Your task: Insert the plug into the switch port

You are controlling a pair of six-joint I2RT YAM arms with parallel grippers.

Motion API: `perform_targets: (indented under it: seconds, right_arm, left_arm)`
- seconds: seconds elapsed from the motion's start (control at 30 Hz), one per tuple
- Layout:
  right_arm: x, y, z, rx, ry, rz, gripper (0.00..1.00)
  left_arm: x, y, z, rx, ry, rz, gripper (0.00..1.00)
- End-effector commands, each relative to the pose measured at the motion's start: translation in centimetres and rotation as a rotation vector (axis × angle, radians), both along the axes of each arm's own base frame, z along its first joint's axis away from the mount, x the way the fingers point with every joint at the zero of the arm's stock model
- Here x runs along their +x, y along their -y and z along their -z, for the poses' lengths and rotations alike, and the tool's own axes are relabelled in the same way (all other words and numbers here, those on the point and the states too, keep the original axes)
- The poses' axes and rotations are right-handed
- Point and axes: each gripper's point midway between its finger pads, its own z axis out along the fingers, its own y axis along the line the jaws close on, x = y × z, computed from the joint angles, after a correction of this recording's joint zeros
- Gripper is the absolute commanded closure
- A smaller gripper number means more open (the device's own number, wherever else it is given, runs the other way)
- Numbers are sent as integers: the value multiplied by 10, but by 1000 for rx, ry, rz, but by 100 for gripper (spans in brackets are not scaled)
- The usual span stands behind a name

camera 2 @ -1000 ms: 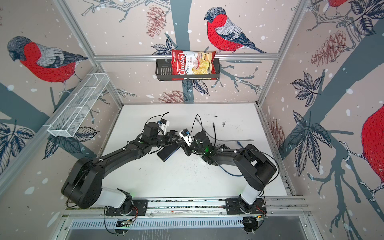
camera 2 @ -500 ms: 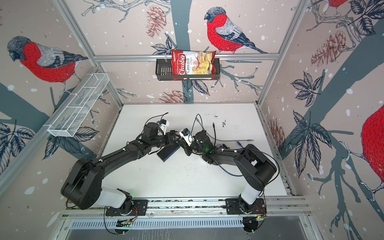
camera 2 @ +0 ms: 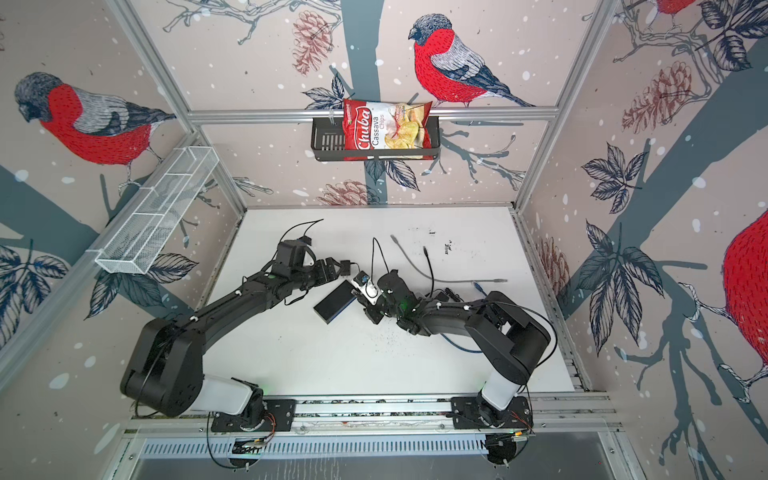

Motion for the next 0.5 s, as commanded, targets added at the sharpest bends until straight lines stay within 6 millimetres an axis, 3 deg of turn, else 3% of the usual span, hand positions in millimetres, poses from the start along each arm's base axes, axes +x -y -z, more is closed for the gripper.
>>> perform_targets:
  seconds: [0.0,0.3,0.47]
  right_arm:
    - [0,6,22,-127,-9,26,98]
    - [-14,1,62,-290,-95,15,98]
    - [-14,-3,66,-298,-112,26,97]
  left_arm:
    - [-2,-14,19,111,-47,2,17]
    - [5,-1,53,96,-110,55,25]
    - [8,4,63,80,-120,66,27]
